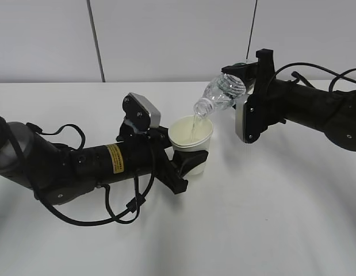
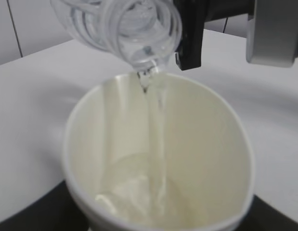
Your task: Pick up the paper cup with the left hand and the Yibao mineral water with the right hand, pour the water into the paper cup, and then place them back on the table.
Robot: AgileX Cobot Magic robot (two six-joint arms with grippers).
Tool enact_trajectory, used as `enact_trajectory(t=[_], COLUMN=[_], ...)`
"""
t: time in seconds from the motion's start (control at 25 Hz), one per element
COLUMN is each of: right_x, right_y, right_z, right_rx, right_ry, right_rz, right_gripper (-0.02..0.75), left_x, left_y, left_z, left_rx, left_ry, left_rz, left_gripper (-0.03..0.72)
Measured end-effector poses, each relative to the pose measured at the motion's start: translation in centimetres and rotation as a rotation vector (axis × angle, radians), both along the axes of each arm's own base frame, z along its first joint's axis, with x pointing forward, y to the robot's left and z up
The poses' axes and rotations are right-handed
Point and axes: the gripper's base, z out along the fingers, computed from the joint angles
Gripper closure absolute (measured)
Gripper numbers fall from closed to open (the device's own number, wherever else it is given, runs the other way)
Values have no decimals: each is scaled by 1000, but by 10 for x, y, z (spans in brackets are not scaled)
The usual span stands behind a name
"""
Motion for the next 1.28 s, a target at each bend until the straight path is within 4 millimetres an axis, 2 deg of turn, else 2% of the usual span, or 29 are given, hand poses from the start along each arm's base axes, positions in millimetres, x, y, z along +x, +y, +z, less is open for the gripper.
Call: enact_trajectory(t=[1.28], right_x=[0], right_y=[0], right_z=[2], right_rx=[-18], right_ry=[-37], right_rz=[9], right_gripper=[266], left_x=[0], left_y=[0], left_z=[-1], left_rx=[5], left_ry=[3], left_rz=[-4], left_gripper=[276])
